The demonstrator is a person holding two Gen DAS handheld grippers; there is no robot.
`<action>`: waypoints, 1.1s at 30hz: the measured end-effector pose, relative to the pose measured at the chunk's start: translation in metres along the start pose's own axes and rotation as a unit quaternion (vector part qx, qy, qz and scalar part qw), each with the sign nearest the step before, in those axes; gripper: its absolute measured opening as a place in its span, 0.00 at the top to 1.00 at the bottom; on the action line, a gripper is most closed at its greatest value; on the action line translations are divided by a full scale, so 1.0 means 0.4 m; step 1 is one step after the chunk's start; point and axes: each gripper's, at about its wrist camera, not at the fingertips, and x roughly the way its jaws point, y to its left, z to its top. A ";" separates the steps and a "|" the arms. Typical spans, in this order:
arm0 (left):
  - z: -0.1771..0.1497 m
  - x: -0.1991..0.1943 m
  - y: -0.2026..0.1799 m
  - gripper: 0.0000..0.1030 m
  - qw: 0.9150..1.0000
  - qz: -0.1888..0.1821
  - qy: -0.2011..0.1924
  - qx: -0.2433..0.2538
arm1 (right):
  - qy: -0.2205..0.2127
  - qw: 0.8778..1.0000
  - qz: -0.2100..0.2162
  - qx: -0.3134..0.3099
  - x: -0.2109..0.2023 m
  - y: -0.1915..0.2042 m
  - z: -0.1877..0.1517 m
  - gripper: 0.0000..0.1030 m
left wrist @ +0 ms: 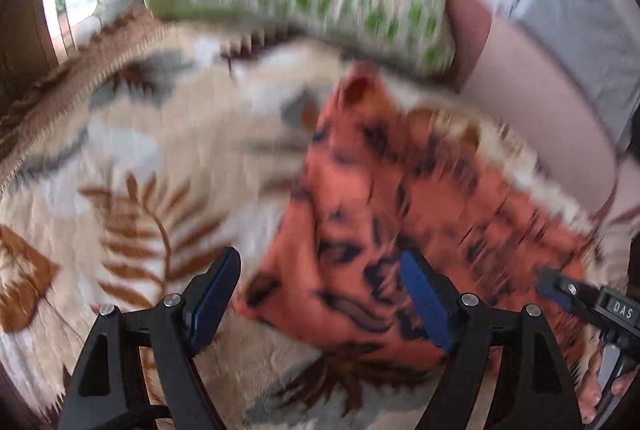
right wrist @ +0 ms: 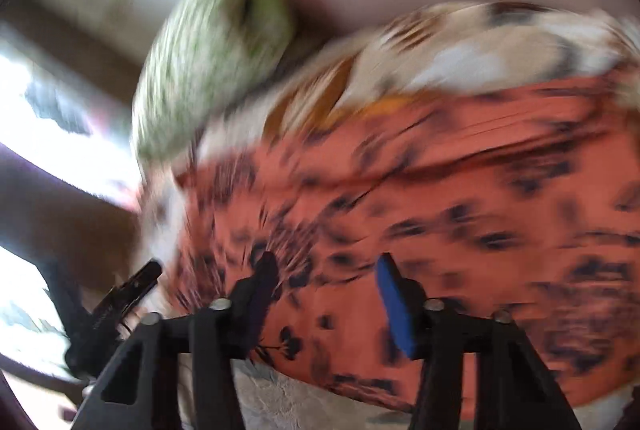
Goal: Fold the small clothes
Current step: 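Open both grippers and press the folded shirt down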
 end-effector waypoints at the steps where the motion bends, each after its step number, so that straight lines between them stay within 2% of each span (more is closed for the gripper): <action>1: 0.001 0.015 0.006 0.20 1.000 -0.002 0.012 -0.004 | 0.014 1.000 -0.002 -0.007 0.048 0.029 0.001 0.54; 3: 0.006 0.037 0.034 0.20 1.000 -0.008 0.024 -0.015 | 0.021 0.999 -0.024 -0.020 0.120 0.061 0.021 0.58; 5: 0.018 0.053 0.054 0.20 0.999 -0.001 0.028 -0.020 | -0.001 0.998 -0.053 -0.037 0.173 0.084 0.077 0.57; 9: 0.055 0.079 0.074 0.20 0.999 -0.002 0.029 -0.029 | -0.042 0.995 -0.093 -0.009 0.234 0.056 0.263 0.58; 11: 0.068 0.079 0.079 0.20 0.999 -0.003 0.023 -0.029 | -0.079 0.993 -0.079 0.033 0.218 0.023 0.322 0.58; 14: 0.080 0.085 0.062 0.20 1.000 -0.001 0.014 -0.025 | -0.128 0.987 -0.064 0.068 0.142 -0.023 0.345 0.58; 20: 0.082 0.059 0.052 0.20 1.000 0.017 -0.013 -0.022 | -0.144 0.984 -0.085 0.066 -0.023 -0.133 0.239 0.58; 22: 0.077 0.052 0.040 0.20 1.000 0.023 -0.016 -0.012 | -0.139 0.981 -0.110 0.076 -0.072 -0.192 0.182 0.58; 24: 0.071 0.065 0.024 0.20 1.000 0.028 -0.006 0.005 | -0.128 0.977 -0.139 0.097 -0.092 -0.260 0.133 0.58; 26: 0.063 0.092 0.014 0.20 0.999 0.049 0.008 0.023 | -0.114 0.971 -0.168 0.126 -0.106 -0.343 0.080 0.58; 27: 0.061 0.104 0.017 0.18 0.998 0.050 0.015 0.020 | -0.111 0.968 -0.178 0.140 -0.114 -0.380 0.054 0.66; 28: 0.061 0.109 0.024 0.18 0.999 0.047 0.019 0.010 | -0.122 0.968 -0.155 0.157 -0.136 -0.415 0.022 0.71; 31: 0.064 0.099 0.037 0.18 0.999 0.038 0.023 -0.012 | -0.157 0.964 -0.099 0.191 -0.212 -0.434 -0.045 0.70; 33: 0.061 0.078 0.028 0.18 0.999 0.050 0.009 -0.011 | -0.164 0.965 -0.089 0.182 -0.241 -0.421 -0.084 0.68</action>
